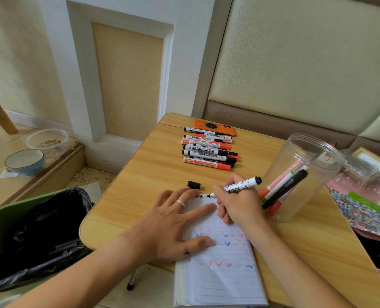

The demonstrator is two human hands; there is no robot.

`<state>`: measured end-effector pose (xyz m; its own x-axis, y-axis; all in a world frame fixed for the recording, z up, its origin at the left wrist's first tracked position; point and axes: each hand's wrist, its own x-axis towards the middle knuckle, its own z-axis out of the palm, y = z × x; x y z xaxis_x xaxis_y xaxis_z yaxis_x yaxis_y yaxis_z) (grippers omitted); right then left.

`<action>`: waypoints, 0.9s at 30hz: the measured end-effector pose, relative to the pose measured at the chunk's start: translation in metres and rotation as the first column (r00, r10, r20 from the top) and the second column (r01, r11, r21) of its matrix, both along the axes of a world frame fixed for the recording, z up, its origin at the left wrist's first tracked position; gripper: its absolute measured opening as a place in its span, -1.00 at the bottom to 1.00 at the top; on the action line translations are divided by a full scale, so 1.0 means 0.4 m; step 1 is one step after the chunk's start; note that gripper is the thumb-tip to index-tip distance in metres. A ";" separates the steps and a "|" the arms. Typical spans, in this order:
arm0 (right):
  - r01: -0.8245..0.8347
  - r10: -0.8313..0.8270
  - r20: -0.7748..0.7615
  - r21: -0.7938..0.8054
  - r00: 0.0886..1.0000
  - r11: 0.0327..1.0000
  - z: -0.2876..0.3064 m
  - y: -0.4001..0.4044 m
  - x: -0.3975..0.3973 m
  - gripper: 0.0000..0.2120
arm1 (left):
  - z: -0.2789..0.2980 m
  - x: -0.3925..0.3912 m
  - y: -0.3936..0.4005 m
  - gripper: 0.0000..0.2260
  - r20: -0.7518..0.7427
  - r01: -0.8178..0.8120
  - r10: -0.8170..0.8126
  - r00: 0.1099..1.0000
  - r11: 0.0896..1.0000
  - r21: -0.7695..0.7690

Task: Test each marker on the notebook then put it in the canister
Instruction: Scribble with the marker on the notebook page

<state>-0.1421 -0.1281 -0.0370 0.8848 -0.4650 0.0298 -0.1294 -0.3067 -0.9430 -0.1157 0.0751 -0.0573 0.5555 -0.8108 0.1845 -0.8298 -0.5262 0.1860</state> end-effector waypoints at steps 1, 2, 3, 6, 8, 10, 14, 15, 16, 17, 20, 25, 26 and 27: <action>0.008 -0.008 -0.003 0.001 1.000 1.000 0.000 -0.001 0.000 -0.79 | 0.001 -0.001 0.000 -0.36 -0.002 -0.001 0.001 1.000 1.000 0.004; 0.015 -0.015 -0.006 0.000 1.000 1.000 0.000 -0.001 0.000 -0.80 | 0.000 -0.001 0.000 -0.36 -0.002 -0.002 0.002 1.000 1.000 0.014; 0.021 -0.021 -0.009 -0.002 1.000 1.000 -0.001 -0.002 0.000 -0.80 | 0.001 -0.001 -0.001 -0.36 0.000 -0.004 0.004 1.000 1.000 0.022; 0.028 -0.028 -0.004 -0.006 1.000 1.000 -0.002 -0.002 0.000 -0.82 | 0.001 -0.001 -0.001 -0.36 0.000 -0.005 0.005 1.000 1.000 0.029; 0.028 -0.028 0.008 -0.013 1.000 1.000 -0.001 -0.002 -0.001 -0.82 | 0.000 -0.001 0.000 -0.36 0.000 -0.003 0.003 1.000 1.000 0.026; 0.023 -0.022 0.015 -0.023 1.000 0.999 -0.001 -0.002 -0.001 -0.81 | 0.000 -0.003 0.001 -0.36 -0.006 -0.001 0.001 1.000 1.000 0.013; 0.015 -0.015 0.004 -0.022 1.000 1.000 -0.003 0.000 0.001 -0.80 | 0.005 -0.004 0.001 -0.37 -0.011 0.004 -0.003 1.000 1.000 0.023; 0.011 -0.011 0.001 -0.017 1.000 1.000 -0.003 0.000 0.001 -0.80 | 0.007 -0.004 0.001 -0.37 -0.013 0.005 -0.005 1.000 1.000 0.025; 0.004 -0.004 -0.004 -0.010 1.000 1.000 -0.003 0.001 0.001 -0.80 | 0.007 -0.004 0.000 -0.37 -0.014 0.007 -0.007 1.000 1.000 0.025; -0.004 0.004 -0.011 -0.004 1.000 1.000 -0.001 0.001 -0.001 -0.80 | 0.008 -0.004 0.000 -0.37 -0.015 0.009 -0.008 1.000 1.000 0.022; -0.003 0.004 -0.013 0.014 1.000 1.000 0.002 0.004 -0.003 -0.80 | 0.003 -0.003 -0.001 -0.37 -0.001 0.006 -0.006 1.000 1.000 0.010; 0.079 -0.087 0.096 0.081 0.992 0.994 0.018 0.018 -0.003 -0.81 | -0.001 -0.001 -0.002 -0.37 0.009 0.004 -0.003 1.000 1.000 -0.027; 0.089 -0.098 0.102 0.096 0.990 0.991 0.018 0.024 -0.003 -0.82 | 0.000 0.000 -0.002 -0.38 0.007 0.003 -0.003 1.000 1.000 -0.028; 0.095 -0.106 0.101 0.106 0.989 0.990 0.016 0.029 -0.005 -0.82 | 0.003 0.001 -0.003 -0.38 -0.001 0.002 -0.002 1.000 0.999 -0.034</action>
<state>-0.1441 -0.1165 -0.0307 0.8278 -0.5566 0.0697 -0.0523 -0.2003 -0.9783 -0.1151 0.0740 -0.0563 0.5541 -0.8051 0.2115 -0.8306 -0.5177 0.2052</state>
